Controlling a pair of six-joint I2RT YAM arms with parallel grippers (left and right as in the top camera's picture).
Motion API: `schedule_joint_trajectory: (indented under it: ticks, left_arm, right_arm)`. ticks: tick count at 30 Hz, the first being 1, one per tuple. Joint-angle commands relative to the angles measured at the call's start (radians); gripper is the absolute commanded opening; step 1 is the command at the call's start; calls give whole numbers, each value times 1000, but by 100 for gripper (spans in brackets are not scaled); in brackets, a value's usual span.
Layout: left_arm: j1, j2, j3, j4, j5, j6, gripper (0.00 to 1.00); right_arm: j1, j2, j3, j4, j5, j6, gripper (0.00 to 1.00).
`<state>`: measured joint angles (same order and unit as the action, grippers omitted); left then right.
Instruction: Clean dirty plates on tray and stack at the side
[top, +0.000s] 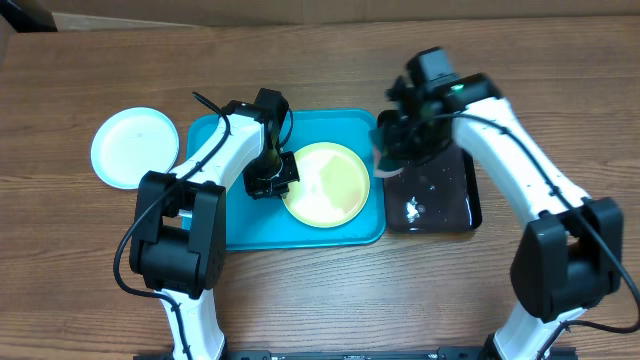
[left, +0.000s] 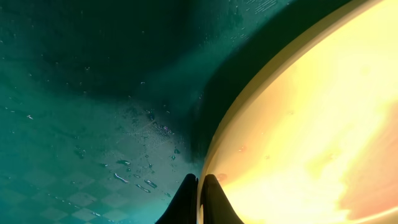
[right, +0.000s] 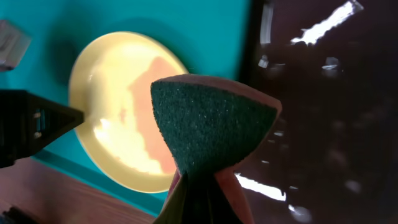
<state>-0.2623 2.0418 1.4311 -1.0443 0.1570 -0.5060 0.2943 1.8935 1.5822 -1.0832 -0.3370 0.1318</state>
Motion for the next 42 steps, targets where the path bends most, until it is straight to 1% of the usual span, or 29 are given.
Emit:
schedule_joint_trajectory:
  ticks: [1, 6, 12, 15, 16, 17, 18, 19, 20, 22, 25, 27, 30, 34, 35, 36, 38, 42]
  left_arm:
    - [-7, -8, -5, 5, -9, -14, 6]
    - [-7, -8, -5, 10, -10, -14, 16]
    - [-7, -8, -5, 9, -10, -14, 18]
    - [-7, -8, -5, 9, -10, -14, 18]
    - [-7, -8, -5, 10, -11, -14, 18]
    - [-7, -8, -5, 10, -11, -14, 18]
    - [-7, -8, -5, 10, -11, -14, 19]
    - [-7, -8, -5, 13, -11, -14, 23]
    - [-7, -8, -5, 14, -11, -14, 24]
    - [-7, -8, -5, 18, -11, -14, 29]
    - [-7, -8, -5, 24, -11, -14, 30]
    - [-7, -8, -5, 28, -13, -14, 31]
    - [-8, -8, -5, 29, -55, -15, 33]
    - [-13, -8, -6, 35, -63, -15, 34]
    - [-14, -8, -6, 37, -63, -15, 34]
    - [-17, -8, -6, 42, -63, -15, 34]
    - [-24, -8, -14, 64, -64, -15, 34]
    - [-39, -8, -67, 136, -63, -19, 33]
  right_arm:
    - [-63, -19, 4, -9, -6, -32, 4]
    - [-102, -19, -39, 10, 127, -32, 4]
    - [-102, -19, -140, 116, 300, -31, 4]
    - [-102, -19, -201, 190, 345, -32, 4]
    - [-102, -19, -225, 222, 344, -32, 7]
    - [-102, -19, -236, 238, 343, -32, 29]
    - [-102, -19, -237, 239, 343, -32, 43]
    - [-102, -19, -232, 245, 316, -32, 63]
    - [-104, -20, -220, 245, 293, -32, 67]
    - [-111, -20, -171, 239, 249, -27, 71]
    - [-129, -20, -112, 212, 251, -24, 78]
    - [-148, -20, -86, 195, 264, -24, 80]
    - [-206, -19, -83, 169, 288, -14, 82]
    - [-280, -19, -84, 135, 325, 33, 82]
    - [-298, -19, -84, 133, 325, 33, 90]
    - [-317, -19, -84, 129, 325, 32, 100]
    - [-357, -19, -84, 131, 325, 32, 100]
    - [-380, -19, -84, 138, 287, 32, 100]
